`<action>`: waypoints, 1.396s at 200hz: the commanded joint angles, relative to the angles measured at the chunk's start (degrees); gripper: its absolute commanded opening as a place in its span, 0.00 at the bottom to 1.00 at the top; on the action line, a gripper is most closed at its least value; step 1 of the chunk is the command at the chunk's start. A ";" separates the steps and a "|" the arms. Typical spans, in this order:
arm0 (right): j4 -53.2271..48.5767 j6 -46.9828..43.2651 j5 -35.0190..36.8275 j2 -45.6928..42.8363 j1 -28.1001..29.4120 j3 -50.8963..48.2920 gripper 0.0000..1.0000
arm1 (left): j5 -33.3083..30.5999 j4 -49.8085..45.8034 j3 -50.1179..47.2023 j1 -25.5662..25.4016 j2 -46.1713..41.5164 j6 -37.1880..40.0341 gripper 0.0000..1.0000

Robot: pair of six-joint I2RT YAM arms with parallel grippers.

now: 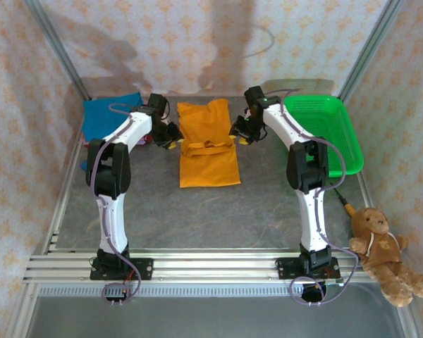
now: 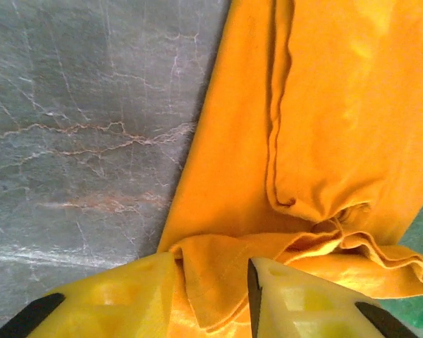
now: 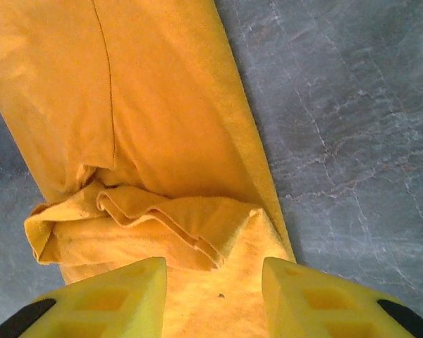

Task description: Fold and stack the t-shirts

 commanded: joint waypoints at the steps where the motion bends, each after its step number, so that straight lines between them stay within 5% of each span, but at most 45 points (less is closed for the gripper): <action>1: -1.93 -0.58 0.34 -6.25 -0.13 -2.76 0.40 | 1.67 -0.70 -0.84 -0.07 -5.47 -0.17 0.35; 76: 16.62 9.36 -11.51 -12.53 0.10 -21.57 0.43 | 7.55 13.74 -19.21 -3.53 -11.38 -8.00 0.39; 191: 18.67 11.19 -16.06 0.21 -0.16 -9.81 0.46 | 6.32 18.85 -24.50 -5.96 -11.59 -10.58 0.42; 279: 16.38 9.57 -16.37 -7.46 -0.19 -11.45 0.47 | 4.83 23.76 -16.17 -2.60 -3.39 -14.06 0.42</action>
